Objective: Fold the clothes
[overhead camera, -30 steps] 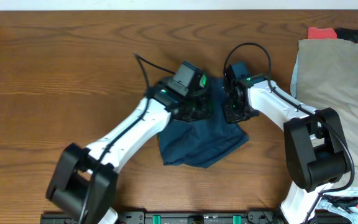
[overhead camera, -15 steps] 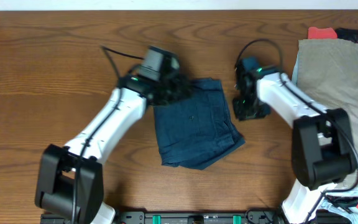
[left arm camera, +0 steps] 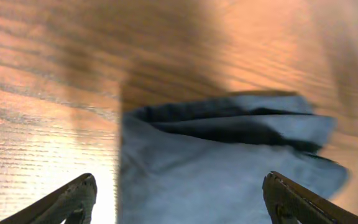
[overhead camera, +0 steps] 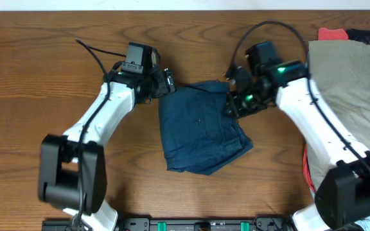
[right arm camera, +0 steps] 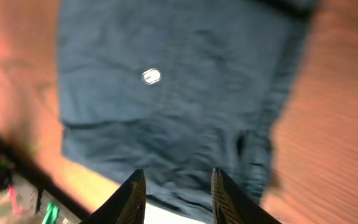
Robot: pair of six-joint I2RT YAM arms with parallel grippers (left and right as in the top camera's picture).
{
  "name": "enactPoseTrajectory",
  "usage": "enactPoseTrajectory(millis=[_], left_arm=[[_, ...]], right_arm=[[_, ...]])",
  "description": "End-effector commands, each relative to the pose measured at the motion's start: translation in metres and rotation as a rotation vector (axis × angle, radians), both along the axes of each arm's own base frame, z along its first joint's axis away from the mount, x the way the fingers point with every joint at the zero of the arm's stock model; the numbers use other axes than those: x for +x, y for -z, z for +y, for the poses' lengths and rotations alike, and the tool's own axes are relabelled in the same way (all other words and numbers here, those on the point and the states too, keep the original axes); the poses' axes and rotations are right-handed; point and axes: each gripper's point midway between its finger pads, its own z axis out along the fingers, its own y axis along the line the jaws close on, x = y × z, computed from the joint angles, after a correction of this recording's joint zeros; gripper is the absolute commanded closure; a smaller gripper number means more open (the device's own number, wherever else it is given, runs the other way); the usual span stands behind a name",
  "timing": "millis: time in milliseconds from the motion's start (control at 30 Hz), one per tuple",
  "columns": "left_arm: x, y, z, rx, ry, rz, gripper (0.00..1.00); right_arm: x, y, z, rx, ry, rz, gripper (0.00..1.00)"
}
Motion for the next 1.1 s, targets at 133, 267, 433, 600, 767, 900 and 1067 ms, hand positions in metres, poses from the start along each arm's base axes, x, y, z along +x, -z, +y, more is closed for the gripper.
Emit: enactPoseTrajectory(millis=[133,267,433,600,767,900,1067], left_arm=[[0.000,0.044,0.001,0.017,0.020,0.094,0.12],[-0.007,0.059,-0.011,-0.048,0.052,0.148,0.12],[-0.015,0.079,-0.012,-0.049,0.056,0.210,0.56],[-0.012,0.078,-0.009,-0.051,0.047,0.201,0.94],[0.002,0.063,0.021,-0.057,-0.026,0.163,0.94],[0.019,0.045,0.077,-0.021,-0.160,0.101,0.94],[0.027,0.014,0.185,0.052,-0.413,0.011,0.94]], right_arm=[[-0.050,0.049,0.029,-0.029,-0.146,0.131,0.65],[-0.057,0.078,0.014,-0.155,-0.070,0.142,0.64],[-0.059,0.093,-0.002,-0.228,-0.016,0.145,0.64],[-0.050,0.094,-0.014,-0.266,0.021,0.127,0.64],[-0.038,0.084,-0.027,-0.283,0.105,0.115,0.64],[-0.023,0.063,-0.039,-0.254,0.161,0.066,0.62],[-0.011,0.038,-0.056,-0.219,0.231,0.003,0.60]])
